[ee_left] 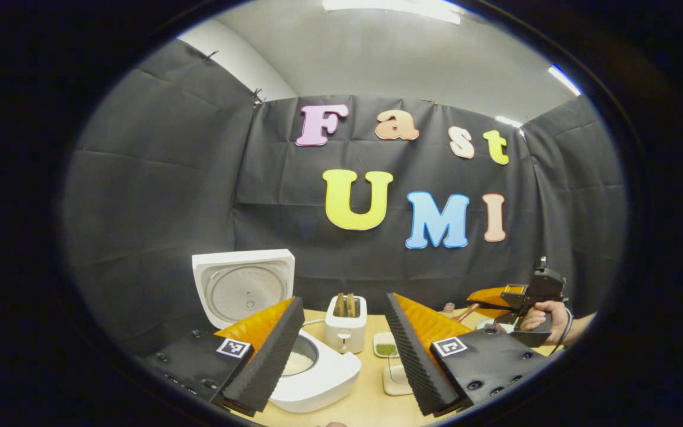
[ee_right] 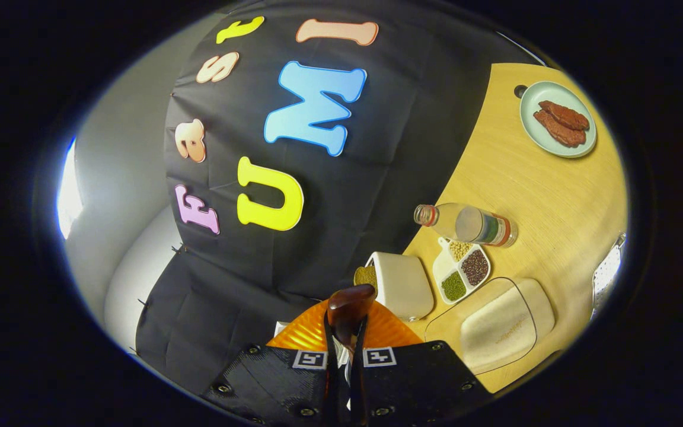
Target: Close the left gripper, press the button to open the rice cooker; take a wooden spoon from the chopstick holder with the right hand, scoop a spoonful of rice and pour it into the rice cooker, then put the wooden spoon back into the chopstick holder.
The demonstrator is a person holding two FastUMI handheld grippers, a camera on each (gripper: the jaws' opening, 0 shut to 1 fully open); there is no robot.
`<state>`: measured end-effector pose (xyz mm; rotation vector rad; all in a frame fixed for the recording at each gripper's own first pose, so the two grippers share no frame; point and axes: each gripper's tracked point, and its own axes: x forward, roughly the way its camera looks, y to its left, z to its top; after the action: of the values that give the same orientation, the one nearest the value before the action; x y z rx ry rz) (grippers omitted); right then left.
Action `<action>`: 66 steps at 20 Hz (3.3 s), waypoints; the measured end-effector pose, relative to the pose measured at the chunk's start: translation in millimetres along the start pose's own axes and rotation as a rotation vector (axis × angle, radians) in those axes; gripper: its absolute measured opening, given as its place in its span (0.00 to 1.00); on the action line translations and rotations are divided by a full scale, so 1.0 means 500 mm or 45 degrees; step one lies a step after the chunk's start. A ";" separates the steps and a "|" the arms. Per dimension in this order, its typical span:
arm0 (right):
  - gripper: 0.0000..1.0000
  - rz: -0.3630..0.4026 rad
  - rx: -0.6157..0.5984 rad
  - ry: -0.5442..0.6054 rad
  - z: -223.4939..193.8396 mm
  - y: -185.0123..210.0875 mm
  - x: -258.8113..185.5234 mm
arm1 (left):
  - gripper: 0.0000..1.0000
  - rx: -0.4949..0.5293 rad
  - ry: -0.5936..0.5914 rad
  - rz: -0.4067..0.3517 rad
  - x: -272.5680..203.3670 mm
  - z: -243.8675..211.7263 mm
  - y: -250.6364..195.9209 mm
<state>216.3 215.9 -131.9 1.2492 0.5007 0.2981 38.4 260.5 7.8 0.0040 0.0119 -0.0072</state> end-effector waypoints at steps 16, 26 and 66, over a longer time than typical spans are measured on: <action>0.07 0.182 -0.145 0.218 -0.198 0.228 0.121 | 0.96 0.002 0.011 -0.040 -0.086 -0.043 0.089; 0.07 0.199 -0.397 0.384 -0.365 0.276 0.288 | 0.96 -0.025 0.012 0.008 -0.140 -0.029 0.148; 0.07 0.430 -1.537 0.377 -0.577 0.371 0.309 | 0.95 -0.023 -0.005 0.170 -0.223 -0.031 0.160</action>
<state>209.8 583.6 -51.8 0.0913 0.2559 0.9161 -72.8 341.3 -6.3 -0.0131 0.0074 0.1264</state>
